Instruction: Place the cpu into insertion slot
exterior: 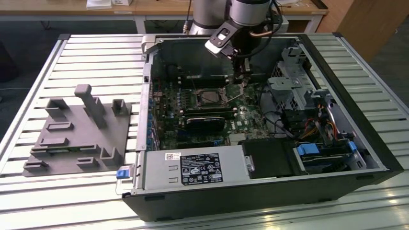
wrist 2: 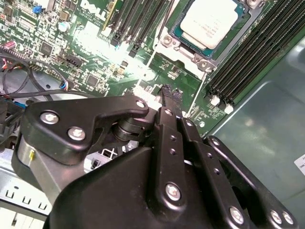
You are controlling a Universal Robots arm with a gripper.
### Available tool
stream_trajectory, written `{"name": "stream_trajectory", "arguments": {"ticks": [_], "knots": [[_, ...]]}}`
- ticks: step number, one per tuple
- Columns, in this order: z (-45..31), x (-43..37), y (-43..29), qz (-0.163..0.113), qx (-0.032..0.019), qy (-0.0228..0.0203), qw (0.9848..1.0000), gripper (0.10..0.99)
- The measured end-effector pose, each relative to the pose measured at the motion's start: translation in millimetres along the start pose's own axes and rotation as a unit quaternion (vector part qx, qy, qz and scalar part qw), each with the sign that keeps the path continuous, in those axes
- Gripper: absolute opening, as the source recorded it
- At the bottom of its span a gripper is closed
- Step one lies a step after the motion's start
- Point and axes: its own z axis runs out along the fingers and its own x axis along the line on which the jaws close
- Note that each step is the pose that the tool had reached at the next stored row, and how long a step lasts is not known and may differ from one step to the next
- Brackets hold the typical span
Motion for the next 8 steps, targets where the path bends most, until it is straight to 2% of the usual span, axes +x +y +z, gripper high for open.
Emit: {"name": "stream_trajectory", "arguments": {"ticks": [3, 5, 6, 8], "knots": [[0.6, 0.1, 1.3, 0.0, 0.0005, 0.0001, 1.0, 0.106], [1.5, 0.1, 4.0, 0.0, 0.0027, 0.0004, 1.0, 0.106], [2.0, 0.0, 5.3, 0.0, 0.0035, 0.0013, 1.0, 0.106], [3.0, 0.0, 8.6, 0.0, 0.0057, 0.0065, 1.0, 0.106]]}}
